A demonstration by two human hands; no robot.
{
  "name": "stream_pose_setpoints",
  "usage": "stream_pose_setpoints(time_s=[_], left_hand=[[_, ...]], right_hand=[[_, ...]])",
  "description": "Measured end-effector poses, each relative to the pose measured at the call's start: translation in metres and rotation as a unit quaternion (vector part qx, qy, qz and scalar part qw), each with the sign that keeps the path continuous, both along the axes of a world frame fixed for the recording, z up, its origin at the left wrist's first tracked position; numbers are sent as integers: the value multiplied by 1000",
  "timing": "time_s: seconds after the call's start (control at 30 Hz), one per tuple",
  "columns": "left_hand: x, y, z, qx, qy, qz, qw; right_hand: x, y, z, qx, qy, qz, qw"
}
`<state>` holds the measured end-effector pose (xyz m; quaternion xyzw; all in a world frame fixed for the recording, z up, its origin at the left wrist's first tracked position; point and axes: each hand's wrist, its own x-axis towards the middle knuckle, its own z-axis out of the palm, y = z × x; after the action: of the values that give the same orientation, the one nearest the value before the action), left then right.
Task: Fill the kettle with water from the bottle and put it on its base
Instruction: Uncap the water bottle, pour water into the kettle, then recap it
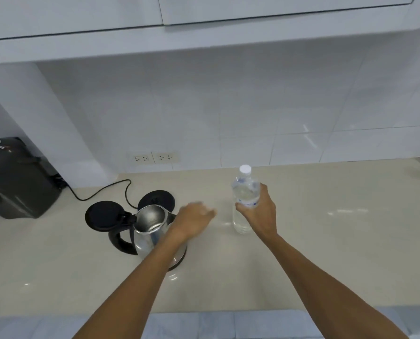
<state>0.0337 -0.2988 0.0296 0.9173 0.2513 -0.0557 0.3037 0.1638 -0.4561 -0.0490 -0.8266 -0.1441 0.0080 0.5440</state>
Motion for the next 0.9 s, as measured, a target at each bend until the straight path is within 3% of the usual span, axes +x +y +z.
stream_pose_setpoints(time_s=[0.07,0.13,0.3,0.5,0.7,0.9], left_hand=[[21,-13,31,-54,-152,-21,987],[34,-21,51,-124,-218,-70,966],[44,-32,75,-170,-264,-174,933],[29,-15,100,-251,-228,-216,916],[16,5,106,-302,-234,-163,910],[3,7,107,-285,-284,-47,914]], right_hand=[[-15,-6,6,-2,-10,13,1000],[-30,-10,15,4,-14,26,1000],[-57,-15,39,67,10,70,995],[-68,-19,60,141,47,128,981],[-75,-10,69,141,50,160,976],[-93,14,75,94,19,107,990]])
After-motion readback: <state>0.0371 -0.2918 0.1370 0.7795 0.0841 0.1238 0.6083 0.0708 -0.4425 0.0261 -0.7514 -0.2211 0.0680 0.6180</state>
